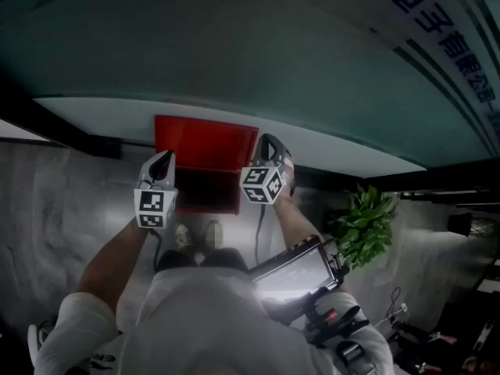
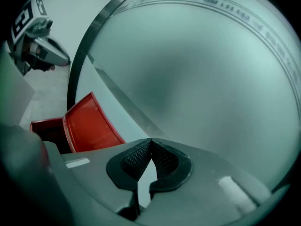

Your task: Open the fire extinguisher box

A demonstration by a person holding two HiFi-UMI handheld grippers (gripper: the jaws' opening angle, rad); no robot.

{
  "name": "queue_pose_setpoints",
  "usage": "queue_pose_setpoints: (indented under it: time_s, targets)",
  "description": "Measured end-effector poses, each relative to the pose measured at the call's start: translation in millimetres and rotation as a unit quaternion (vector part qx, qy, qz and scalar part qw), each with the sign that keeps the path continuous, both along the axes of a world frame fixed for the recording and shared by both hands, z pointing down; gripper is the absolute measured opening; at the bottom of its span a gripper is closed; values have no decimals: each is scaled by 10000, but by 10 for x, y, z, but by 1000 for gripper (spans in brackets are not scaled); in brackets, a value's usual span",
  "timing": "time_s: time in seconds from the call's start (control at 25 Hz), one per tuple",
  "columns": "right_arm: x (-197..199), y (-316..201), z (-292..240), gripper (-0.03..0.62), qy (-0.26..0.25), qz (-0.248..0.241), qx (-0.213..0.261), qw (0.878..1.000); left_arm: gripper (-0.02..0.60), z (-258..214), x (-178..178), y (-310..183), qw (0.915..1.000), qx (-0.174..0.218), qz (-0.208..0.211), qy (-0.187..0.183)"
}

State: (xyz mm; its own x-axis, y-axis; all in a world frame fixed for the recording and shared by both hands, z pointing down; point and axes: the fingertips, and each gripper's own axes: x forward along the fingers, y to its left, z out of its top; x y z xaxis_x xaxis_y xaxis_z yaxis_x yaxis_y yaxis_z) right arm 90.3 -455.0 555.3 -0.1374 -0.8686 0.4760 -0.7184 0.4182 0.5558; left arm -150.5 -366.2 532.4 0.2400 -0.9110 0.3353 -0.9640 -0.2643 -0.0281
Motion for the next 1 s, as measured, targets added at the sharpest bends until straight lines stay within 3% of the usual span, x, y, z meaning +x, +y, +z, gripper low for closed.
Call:
queue_pose_setpoints:
  time_s: [0.2, 0.48, 0.72, 1.0]
  targets:
    - [-158, 276, -439, 12, -889, -21, 75, 9960, 2, -232, -4, 1, 9994, 269, 106, 203]
    - [-290, 689, -881, 12, -2102, 320, 82, 9771, 2, -558, -7, 82, 9961, 579, 394, 540]
    - [-430, 1105, -1089, 11, -2321, 402, 129, 9718, 2, -697, -39, 325, 9938, 666, 571, 685]
    - [-449, 1547, -1210, 11, -2697, 265, 98, 9625, 2, -830, 42, 749, 9933, 804, 471, 683]
